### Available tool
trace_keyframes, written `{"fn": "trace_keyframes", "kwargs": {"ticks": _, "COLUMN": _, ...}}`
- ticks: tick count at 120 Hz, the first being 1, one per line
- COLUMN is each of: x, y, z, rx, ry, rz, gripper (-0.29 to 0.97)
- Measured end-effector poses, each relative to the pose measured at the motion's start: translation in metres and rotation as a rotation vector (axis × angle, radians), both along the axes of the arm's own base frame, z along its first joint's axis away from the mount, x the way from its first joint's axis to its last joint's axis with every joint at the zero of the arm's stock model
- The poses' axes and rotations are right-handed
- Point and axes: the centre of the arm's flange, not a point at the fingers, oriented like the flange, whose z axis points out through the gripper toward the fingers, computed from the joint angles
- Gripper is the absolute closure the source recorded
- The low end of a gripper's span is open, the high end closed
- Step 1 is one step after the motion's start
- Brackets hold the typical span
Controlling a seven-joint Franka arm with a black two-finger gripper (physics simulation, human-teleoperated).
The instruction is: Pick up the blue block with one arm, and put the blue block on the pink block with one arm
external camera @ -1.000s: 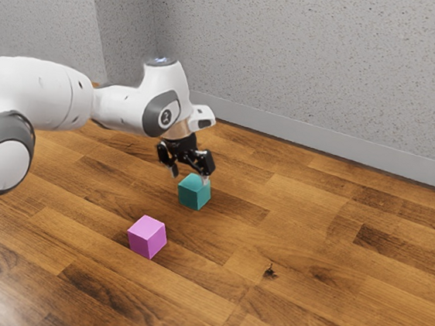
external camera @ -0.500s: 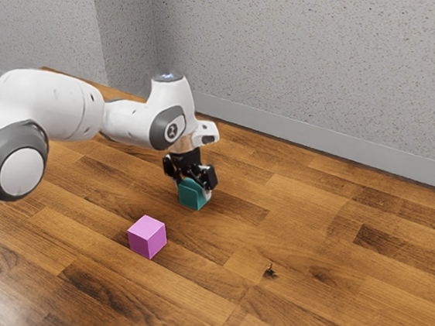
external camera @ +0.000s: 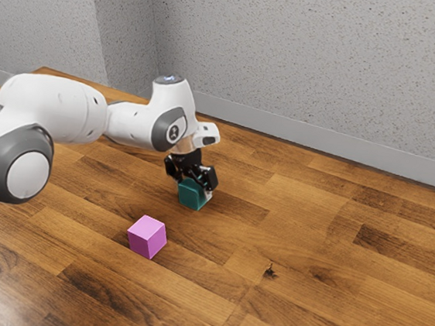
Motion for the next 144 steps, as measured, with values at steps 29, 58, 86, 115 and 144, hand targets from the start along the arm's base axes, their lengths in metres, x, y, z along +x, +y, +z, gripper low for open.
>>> {"fn": "trace_keyframes", "kwargs": {"ticks": 29, "x": -0.001, "y": 0.001, "z": 0.001, "rx": 0.001, "ry": 0.001, "rz": -0.001, "gripper": 0.31}}
{"fn": "trace_keyframes", "kwargs": {"ticks": 58, "x": -0.072, "y": -0.008, "z": 0.090, "rx": 0.012, "ry": -0.012, "rz": 0.021, "gripper": 0.35}}
{"fn": "trace_keyframes", "kwargs": {"ticks": 86, "x": -0.142, "y": -0.011, "z": 0.099, "rx": 0.010, "ry": 0.050, "rz": 0.098, "gripper": 0.33}}
{"fn": "trace_keyframes", "kwargs": {"ticks": 115, "x": -0.173, "y": -0.017, "z": 0.094, "rx": 0.010, "ry": 0.092, "rz": 0.159, "gripper": 0.32}}
{"fn": "trace_keyframes", "kwargs": {"ticks": 144, "x": -0.183, "y": -0.015, "z": 0.096, "rx": 0.066, "ry": 0.089, "rz": 0.151, "gripper": 0.31}}
